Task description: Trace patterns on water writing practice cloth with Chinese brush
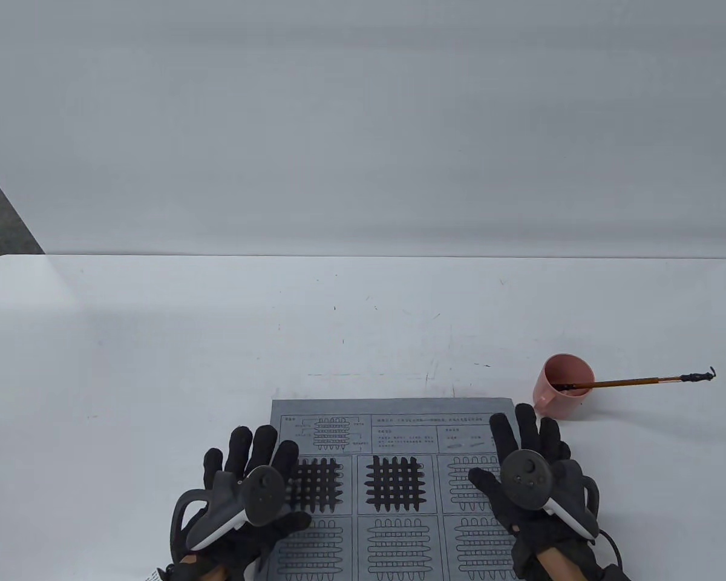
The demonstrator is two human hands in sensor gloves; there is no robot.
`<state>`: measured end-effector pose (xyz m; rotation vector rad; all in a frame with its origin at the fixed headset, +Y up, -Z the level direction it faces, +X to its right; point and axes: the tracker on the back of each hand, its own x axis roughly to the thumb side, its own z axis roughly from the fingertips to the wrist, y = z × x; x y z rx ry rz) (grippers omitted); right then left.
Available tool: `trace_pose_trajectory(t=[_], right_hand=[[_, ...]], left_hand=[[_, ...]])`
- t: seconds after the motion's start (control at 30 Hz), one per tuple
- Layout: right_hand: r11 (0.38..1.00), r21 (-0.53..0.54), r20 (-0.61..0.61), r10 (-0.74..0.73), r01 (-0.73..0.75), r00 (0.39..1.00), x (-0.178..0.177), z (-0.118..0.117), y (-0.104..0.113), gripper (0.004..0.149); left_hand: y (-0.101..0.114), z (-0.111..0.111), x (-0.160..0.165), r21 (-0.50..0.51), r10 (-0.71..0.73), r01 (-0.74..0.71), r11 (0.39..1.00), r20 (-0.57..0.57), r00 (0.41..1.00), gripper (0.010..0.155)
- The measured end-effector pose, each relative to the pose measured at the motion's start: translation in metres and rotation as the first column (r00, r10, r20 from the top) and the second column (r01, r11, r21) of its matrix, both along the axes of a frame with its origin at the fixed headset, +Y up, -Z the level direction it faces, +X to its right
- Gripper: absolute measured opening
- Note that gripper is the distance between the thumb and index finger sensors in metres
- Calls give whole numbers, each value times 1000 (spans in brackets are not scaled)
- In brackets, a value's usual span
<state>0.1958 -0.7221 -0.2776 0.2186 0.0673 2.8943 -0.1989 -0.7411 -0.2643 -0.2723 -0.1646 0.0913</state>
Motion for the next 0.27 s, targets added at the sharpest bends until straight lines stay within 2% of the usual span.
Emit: trace_pose_trajectory(t=[0.13,0.27], right_hand=[[996,86,-38,20,-17,999,-8,4,4,84],[996,69,-11,61,-60,998,-11,6,3,85]], left_hand=[[2,1,-1,15,13,-13,1000,-7,1000,101],[0,1,0,4,8,-8,1000,0,1000,102]])
